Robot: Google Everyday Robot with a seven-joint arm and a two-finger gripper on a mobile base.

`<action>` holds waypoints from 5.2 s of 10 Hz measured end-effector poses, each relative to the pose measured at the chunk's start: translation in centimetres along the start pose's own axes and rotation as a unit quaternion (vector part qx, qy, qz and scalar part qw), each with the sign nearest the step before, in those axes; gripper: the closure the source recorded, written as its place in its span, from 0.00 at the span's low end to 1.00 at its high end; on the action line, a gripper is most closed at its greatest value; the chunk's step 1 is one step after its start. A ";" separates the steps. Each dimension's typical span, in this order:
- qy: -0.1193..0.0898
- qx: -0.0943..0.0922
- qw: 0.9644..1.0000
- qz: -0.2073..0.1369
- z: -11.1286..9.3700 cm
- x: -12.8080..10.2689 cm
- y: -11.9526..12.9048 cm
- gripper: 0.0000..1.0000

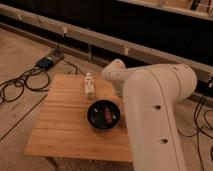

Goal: Wipe the white sponge on the table

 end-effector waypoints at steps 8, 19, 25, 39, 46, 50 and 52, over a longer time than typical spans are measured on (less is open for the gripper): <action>0.013 0.055 0.998 -0.034 2.5 -2.5 -0.2 0.35; 0.011 0.077 0.996 -0.050 3.3 -3.9 -0.6 1.00; 0.040 0.029 0.998 0.041 1.5 -1.6 -3.2 1.00; 0.030 -0.094 0.995 0.016 1.5 -8.8 1.7 1.00; 0.090 -0.125 0.988 0.003 -1.0 -2.3 5.8 1.00; 0.130 -0.097 0.986 0.047 0.4 2.7 0.3 1.00; 0.139 -0.086 0.983 0.082 1.4 4.1 -3.3 1.00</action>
